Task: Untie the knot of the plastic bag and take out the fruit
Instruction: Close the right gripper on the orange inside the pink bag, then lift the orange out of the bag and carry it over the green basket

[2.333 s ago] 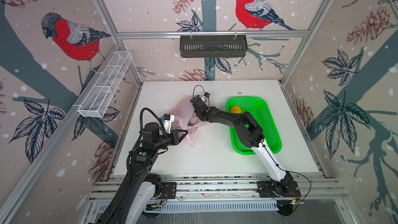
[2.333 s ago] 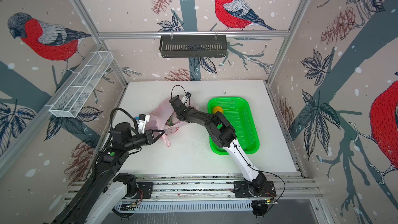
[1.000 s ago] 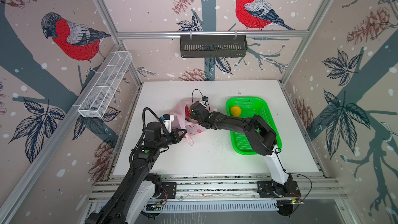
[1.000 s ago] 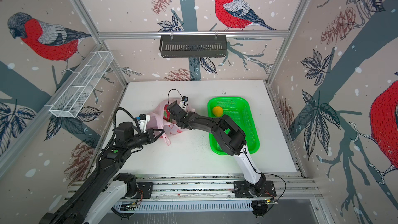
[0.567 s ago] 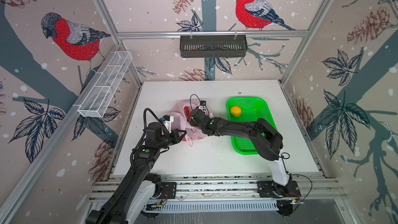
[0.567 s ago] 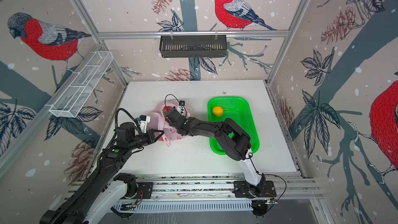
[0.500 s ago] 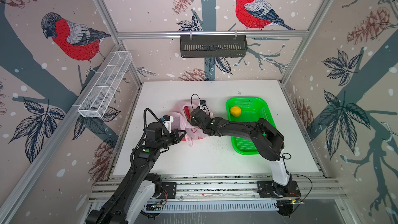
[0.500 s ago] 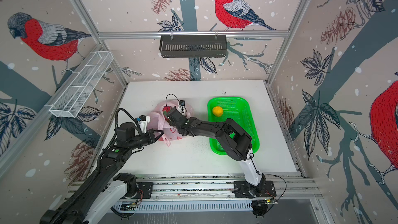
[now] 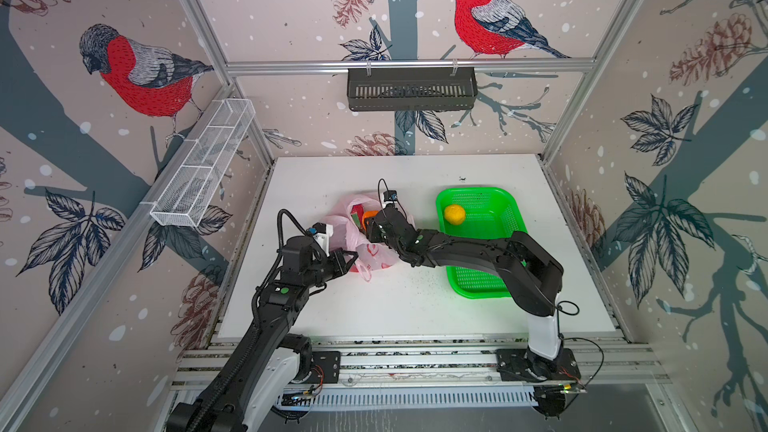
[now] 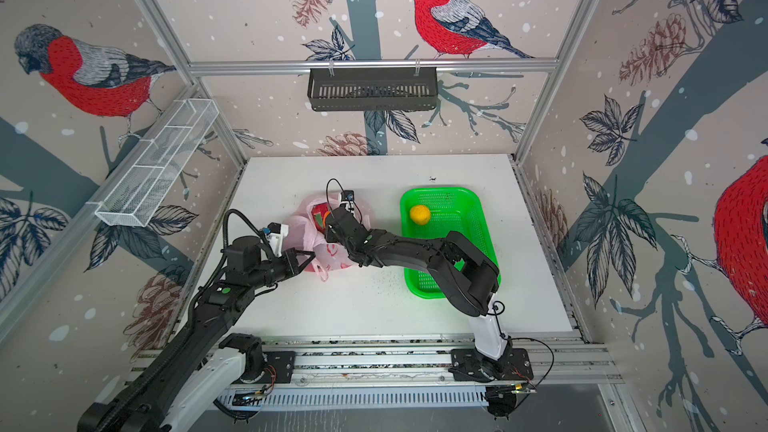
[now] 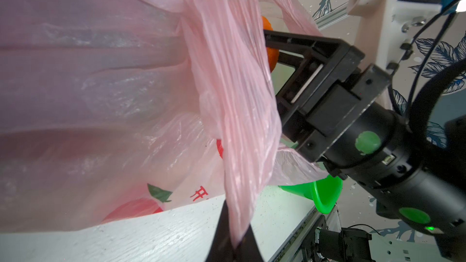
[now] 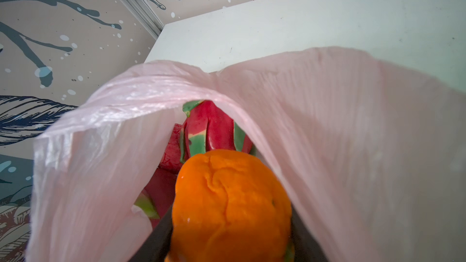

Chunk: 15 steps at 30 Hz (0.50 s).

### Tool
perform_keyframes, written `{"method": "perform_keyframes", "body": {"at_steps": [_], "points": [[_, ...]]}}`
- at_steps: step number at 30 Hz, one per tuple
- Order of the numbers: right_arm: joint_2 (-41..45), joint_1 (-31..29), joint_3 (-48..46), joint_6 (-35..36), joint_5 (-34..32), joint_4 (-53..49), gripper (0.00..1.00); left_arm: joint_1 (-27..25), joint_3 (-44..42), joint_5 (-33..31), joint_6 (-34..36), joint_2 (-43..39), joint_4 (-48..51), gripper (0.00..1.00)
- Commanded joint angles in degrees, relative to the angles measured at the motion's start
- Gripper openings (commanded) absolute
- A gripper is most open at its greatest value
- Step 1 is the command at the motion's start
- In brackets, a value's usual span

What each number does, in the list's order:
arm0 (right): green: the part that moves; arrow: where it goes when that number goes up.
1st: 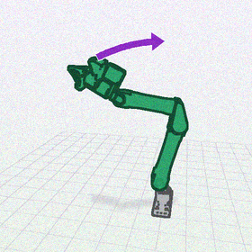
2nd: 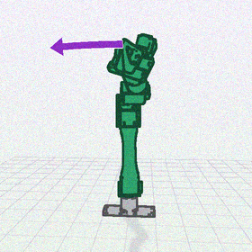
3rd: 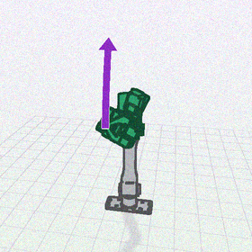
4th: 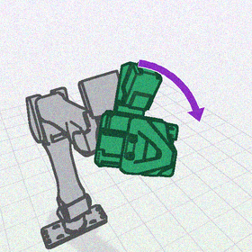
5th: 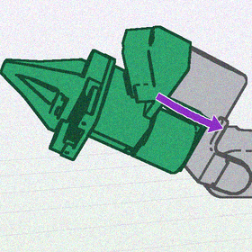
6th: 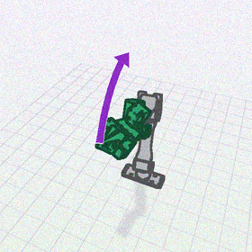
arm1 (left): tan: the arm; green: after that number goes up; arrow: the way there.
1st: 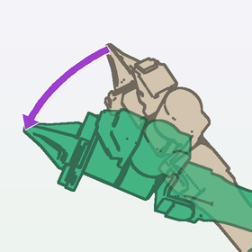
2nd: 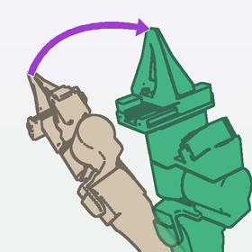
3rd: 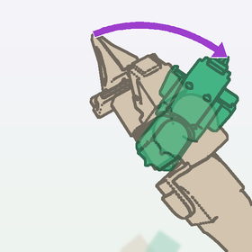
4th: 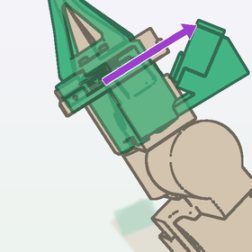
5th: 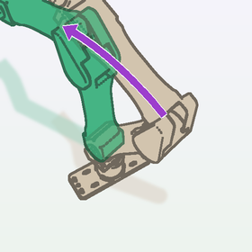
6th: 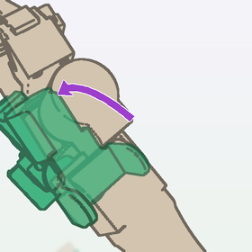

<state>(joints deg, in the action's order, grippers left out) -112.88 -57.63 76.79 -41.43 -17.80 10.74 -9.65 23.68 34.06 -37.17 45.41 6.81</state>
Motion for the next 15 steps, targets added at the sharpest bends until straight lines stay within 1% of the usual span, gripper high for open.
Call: {"method": "perform_keyframes", "body": {"at_steps": [1, 6, 10, 15], "points": [[1.1, 0.1, -0.2, 1.2, 0.6, 2.0, 0.27, -0.1, 0.1, -0.9, 0.2, -0.1, -1.1, 0.00], [2.5, 0.3, 0.0, 1.7, 2.2, 1.5, 0.27, -0.1, 0.6, -1.4, 0.1, 0.1, -1.4, 0.00], [3.8, 0.9, 0.0, 1.9, 5.5, 1.5, 0.27, -0.1, 0.8, -2.3, 0.1, 0.7, -2.4, 0.00], [5.2, 1.1, 0.2, 2.8, 8.0, 0.9, 0.27, -0.1, 2.9, -4.0, 1.8, 3.0, -2.8, 0.00]]}}
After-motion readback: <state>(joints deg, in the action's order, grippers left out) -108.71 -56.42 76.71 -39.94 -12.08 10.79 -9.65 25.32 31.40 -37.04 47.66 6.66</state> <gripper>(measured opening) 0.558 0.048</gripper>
